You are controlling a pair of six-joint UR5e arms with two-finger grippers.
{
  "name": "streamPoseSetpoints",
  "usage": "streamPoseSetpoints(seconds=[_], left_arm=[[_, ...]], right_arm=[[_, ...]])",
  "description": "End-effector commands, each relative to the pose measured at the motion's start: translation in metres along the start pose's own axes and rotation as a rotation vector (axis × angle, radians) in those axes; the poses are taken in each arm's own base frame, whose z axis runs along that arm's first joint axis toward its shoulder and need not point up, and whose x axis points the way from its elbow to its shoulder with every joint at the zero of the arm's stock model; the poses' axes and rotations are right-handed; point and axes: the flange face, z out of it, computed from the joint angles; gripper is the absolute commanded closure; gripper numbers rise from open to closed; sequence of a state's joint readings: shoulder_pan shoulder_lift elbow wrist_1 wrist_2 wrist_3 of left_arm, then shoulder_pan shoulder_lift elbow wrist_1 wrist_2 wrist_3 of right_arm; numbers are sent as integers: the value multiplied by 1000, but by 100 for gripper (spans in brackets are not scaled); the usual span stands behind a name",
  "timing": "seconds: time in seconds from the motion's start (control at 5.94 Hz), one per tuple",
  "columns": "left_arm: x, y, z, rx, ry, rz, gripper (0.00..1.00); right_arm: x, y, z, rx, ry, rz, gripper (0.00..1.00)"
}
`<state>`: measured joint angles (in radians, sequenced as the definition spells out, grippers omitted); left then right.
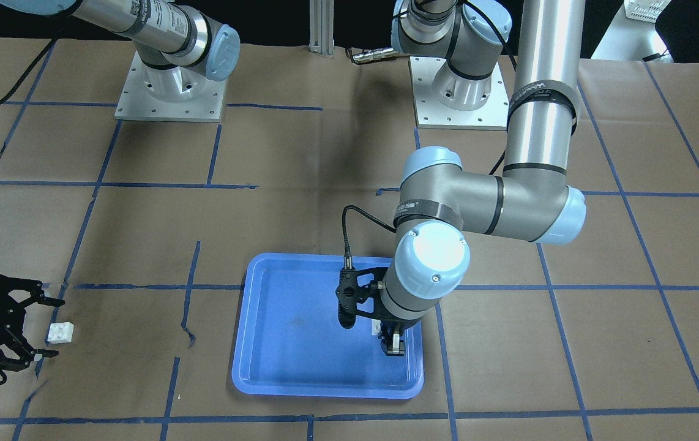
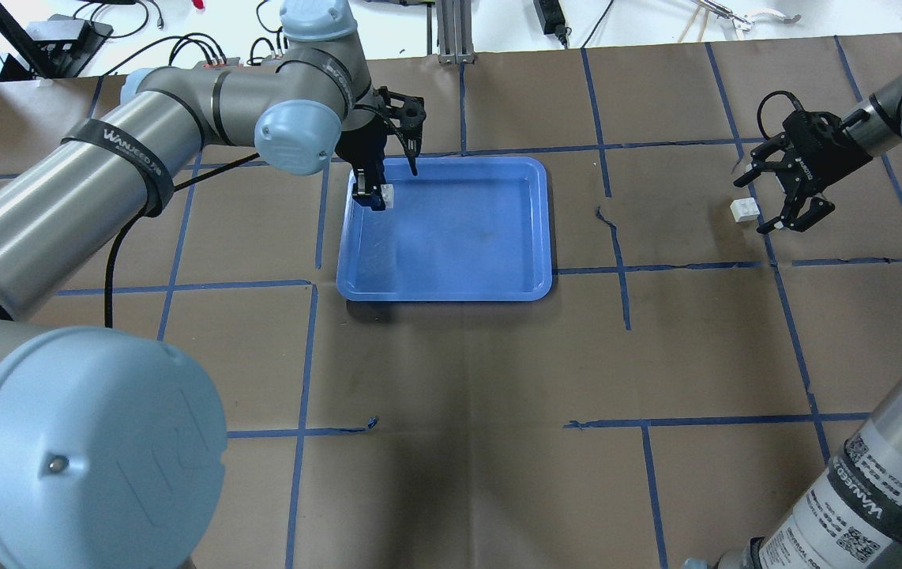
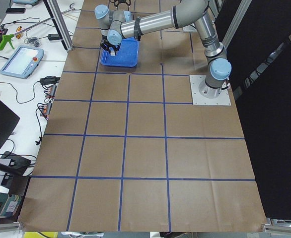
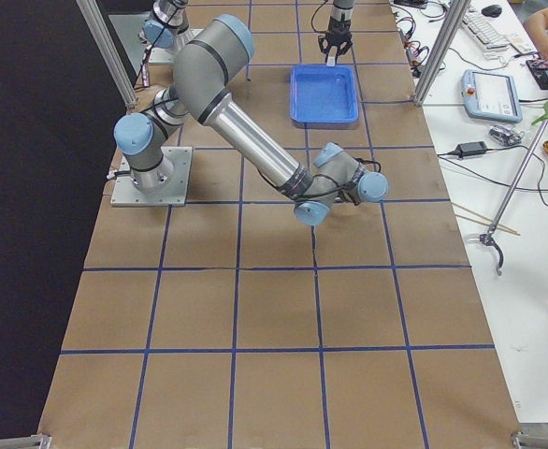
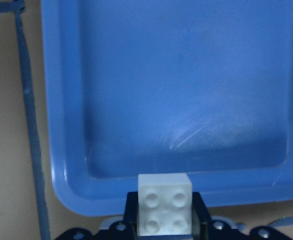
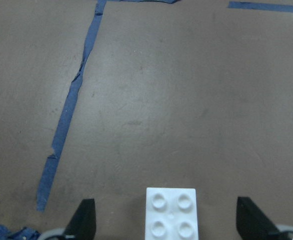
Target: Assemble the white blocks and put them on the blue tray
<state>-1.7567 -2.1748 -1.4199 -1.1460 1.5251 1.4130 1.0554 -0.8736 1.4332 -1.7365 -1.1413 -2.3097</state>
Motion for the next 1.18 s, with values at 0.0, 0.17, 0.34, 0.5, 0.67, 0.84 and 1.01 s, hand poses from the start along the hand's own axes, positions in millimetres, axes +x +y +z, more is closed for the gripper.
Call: streamPoseSetpoints(seconds=[0.0, 0.17, 0.34, 0.5, 0.67, 0.84, 1.01], left_arm=[[18, -36, 20, 11, -14, 8, 100], [9, -39, 35, 21, -54, 10, 100], [20, -56, 26, 15, -62, 39, 100], [25, -62, 31, 15, -46, 53, 100], [22, -62, 47, 10, -32, 52, 99], [23, -61, 60, 7, -12, 49, 98], [24, -62, 75, 8, -10, 52, 86]], right_arm=[[-2, 5, 1, 1, -2, 11, 23], [-2, 5, 0, -1, 0, 10, 49], [-1, 4, -2, -3, 2, 9, 62], [0, 4, -5, -7, 7, 9, 70], [2, 2, -11, -15, 15, 7, 73], [4, -5, -24, -29, 32, 30, 73], [2, -21, -44, -45, 55, 75, 73]])
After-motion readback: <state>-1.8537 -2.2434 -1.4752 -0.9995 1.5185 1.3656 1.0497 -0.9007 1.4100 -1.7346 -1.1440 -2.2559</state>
